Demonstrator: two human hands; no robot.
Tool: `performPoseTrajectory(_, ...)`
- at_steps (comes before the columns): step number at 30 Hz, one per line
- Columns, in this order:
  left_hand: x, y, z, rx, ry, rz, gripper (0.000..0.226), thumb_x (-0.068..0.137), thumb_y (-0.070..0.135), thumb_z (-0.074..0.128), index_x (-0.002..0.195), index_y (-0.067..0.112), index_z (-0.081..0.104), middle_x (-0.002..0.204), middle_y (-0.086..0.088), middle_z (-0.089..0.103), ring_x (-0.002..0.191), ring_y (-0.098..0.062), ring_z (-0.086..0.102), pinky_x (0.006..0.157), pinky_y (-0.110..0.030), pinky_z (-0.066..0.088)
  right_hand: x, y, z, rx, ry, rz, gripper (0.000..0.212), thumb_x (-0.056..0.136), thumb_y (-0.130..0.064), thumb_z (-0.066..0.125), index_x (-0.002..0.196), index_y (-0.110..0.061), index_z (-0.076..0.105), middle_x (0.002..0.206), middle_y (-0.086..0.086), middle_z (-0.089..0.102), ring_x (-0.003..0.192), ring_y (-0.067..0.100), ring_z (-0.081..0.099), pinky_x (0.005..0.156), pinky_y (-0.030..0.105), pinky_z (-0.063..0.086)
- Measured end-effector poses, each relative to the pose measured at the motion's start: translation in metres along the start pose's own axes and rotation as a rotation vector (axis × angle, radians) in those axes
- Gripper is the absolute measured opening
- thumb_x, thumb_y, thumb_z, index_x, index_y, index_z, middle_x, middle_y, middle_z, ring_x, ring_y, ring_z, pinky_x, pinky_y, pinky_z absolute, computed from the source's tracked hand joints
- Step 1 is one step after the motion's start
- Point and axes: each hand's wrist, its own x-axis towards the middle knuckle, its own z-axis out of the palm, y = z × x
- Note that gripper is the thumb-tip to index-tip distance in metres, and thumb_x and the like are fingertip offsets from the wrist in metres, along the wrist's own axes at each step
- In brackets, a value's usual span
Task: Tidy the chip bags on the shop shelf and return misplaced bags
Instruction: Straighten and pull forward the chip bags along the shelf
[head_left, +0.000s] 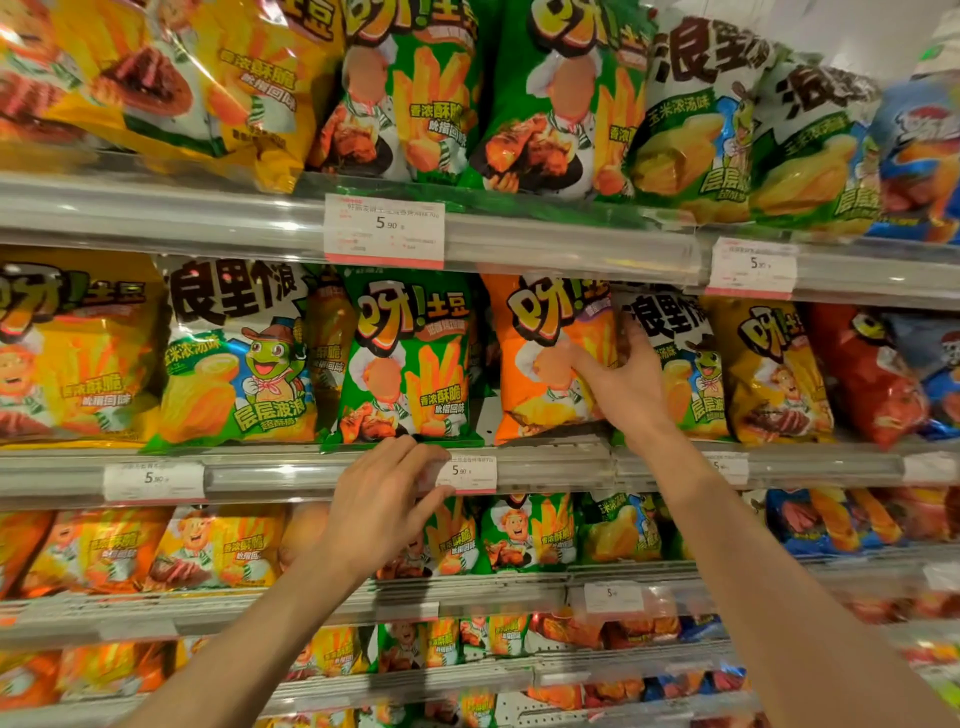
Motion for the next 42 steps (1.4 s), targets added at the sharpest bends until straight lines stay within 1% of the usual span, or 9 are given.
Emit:
performPoseTrajectory(2, 0.0, 0.0, 0.0, 0.0, -0.001, -0.001, 0.034, 0.081, 0.038, 0.078, 0.108, 0.022, 0.065, 0.086, 0.008, 0.058, 0.078, -0.016, 0.058, 0.059, -0.029, 0.046, -0.009, 0.005, 0.014, -0.009, 0.005, 0.003, 0.081, 0.081, -0.051, 0.076, 0.148, -0.019, 0.041, 0.123, -0.008, 0.06, 0.113, 0.012, 0.057, 0.097, 0.029, 0.046)
performPoseTrajectory(7, 0.0, 0.0, -0.001, -0.001, -0.006, 0.003, 0.034, 0.082, 0.039, 0.077, 0.109, 0.023, 0.063, 0.087, 0.008, 0.059, 0.079, -0.015, 0.059, 0.059, -0.029, 0.048, -0.01, 0.025, 0.025, 0.022, 0.136, 0.026, 0.104, 0.061, -0.084, 0.07, 0.142, -0.025, 0.042, 0.13, -0.001, 0.059, 0.12, 0.017, 0.059, 0.105, 0.042, 0.05)
performPoseTrajectory(12, -0.001, -0.001, 0.0, 0.004, -0.009, 0.0, 0.034, 0.082, 0.038, 0.077, 0.109, 0.023, 0.063, 0.086, 0.008, 0.058, 0.079, -0.016, 0.059, 0.058, -0.03, 0.048, -0.018, 0.02, 0.023, -0.04, 0.018, -0.028, 0.099, 0.068, -0.072, 0.072, 0.143, -0.021, 0.035, 0.133, 0.001, 0.054, 0.121, 0.016, 0.056, 0.104, 0.04, 0.05)
performPoseTrajectory(15, -0.001, -0.001, 0.001, 0.013, -0.003, 0.004, 0.034, 0.081, 0.038, 0.078, 0.109, 0.023, 0.063, 0.086, 0.009, 0.058, 0.078, -0.015, 0.058, 0.058, -0.026, 0.043, -0.01, 0.017, 0.009, 0.013, -0.072, -0.03, 0.088, 0.077, -0.049, 0.081, 0.144, -0.023, 0.03, 0.125, -0.011, 0.055, 0.113, 0.008, 0.059, 0.096, 0.029, 0.052)
performPoseTrajectory(21, 0.001, -0.001, 0.001, 0.004, -0.004, 0.002, 0.034, 0.081, 0.039, 0.078, 0.109, 0.024, 0.064, 0.087, 0.01, 0.059, 0.08, -0.014, 0.059, 0.059, -0.027, 0.045, 0.006, 0.003, -0.016, 0.058, -0.212, -0.116, 0.081, 0.09, -0.014, 0.073, 0.15, -0.039, 0.026, 0.149, -0.001, 0.048, 0.127, 0.016, 0.057, 0.101, 0.038, 0.053)
performPoseTrajectory(25, 0.0, -0.001, 0.0, 0.013, -0.006, 0.0, 0.035, 0.081, 0.039, 0.079, 0.109, 0.024, 0.064, 0.087, 0.01, 0.06, 0.08, -0.014, 0.059, 0.058, -0.027, 0.044, 0.007, 0.001, -0.012, -0.076, -0.227, -0.177, 0.077, 0.087, -0.019, 0.077, 0.146, -0.045, 0.034, 0.147, -0.004, 0.047, 0.128, 0.014, 0.054, 0.107, 0.043, 0.049)
performPoseTrajectory(30, 0.001, 0.0, 0.0, 0.007, -0.008, 0.002, 0.034, 0.081, 0.04, 0.078, 0.108, 0.024, 0.064, 0.087, 0.011, 0.059, 0.08, -0.013, 0.058, 0.059, -0.026, 0.044, 0.01, -0.005, -0.01, -0.083, -0.217, -0.17, 0.088, 0.087, -0.017, 0.077, 0.155, -0.039, 0.026, 0.155, -0.008, 0.037, 0.133, 0.006, 0.043, 0.109, 0.028, 0.042)
performPoseTrajectory(38, 0.001, 0.001, -0.001, 0.004, -0.028, -0.012, 0.034, 0.083, 0.042, 0.076, 0.109, 0.024, 0.063, 0.088, 0.011, 0.059, 0.082, -0.013, 0.058, 0.06, -0.027, 0.045, 0.008, 0.0, -0.006, -0.102, -0.207, -0.148, 0.093, 0.087, -0.019, 0.077, 0.159, -0.036, 0.019, 0.157, -0.011, 0.036, 0.138, 0.007, 0.039, 0.112, 0.028, 0.038)
performPoseTrajectory(42, 0.001, 0.002, -0.003, 0.006, -0.03, -0.015, 0.034, 0.082, 0.041, 0.076, 0.109, 0.023, 0.064, 0.088, 0.01, 0.06, 0.081, -0.013, 0.059, 0.06, -0.027, 0.044, 0.006, 0.001, -0.006, -0.088, -0.198, -0.141, 0.095, 0.086, -0.021, 0.078, 0.158, -0.037, 0.02, 0.15, -0.014, 0.043, 0.135, 0.009, 0.045, 0.114, 0.04, 0.041)
